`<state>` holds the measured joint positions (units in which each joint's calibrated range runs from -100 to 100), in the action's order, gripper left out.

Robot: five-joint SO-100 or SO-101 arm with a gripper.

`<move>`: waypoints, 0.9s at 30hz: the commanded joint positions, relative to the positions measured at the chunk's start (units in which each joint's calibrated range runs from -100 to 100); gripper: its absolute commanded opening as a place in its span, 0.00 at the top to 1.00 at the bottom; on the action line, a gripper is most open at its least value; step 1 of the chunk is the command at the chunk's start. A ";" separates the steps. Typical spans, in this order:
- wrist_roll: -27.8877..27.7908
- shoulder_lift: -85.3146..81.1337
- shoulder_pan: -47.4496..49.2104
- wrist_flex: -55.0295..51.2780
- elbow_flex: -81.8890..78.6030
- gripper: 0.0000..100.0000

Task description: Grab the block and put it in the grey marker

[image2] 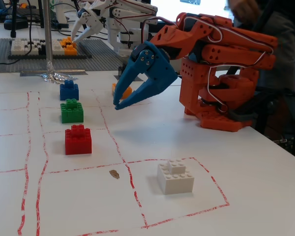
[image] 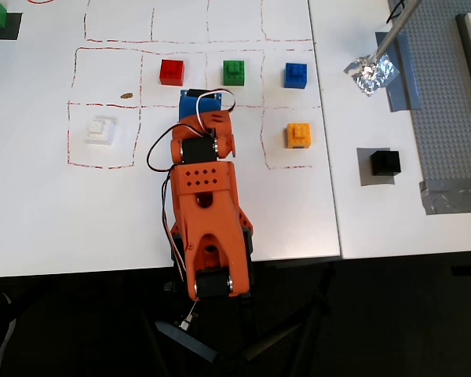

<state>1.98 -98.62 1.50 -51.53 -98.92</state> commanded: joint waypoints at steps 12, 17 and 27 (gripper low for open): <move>-0.63 -0.94 0.31 0.34 -0.90 1.00; -0.63 -0.94 0.31 0.34 -0.90 1.00; -0.68 -0.94 0.31 0.34 -0.90 1.00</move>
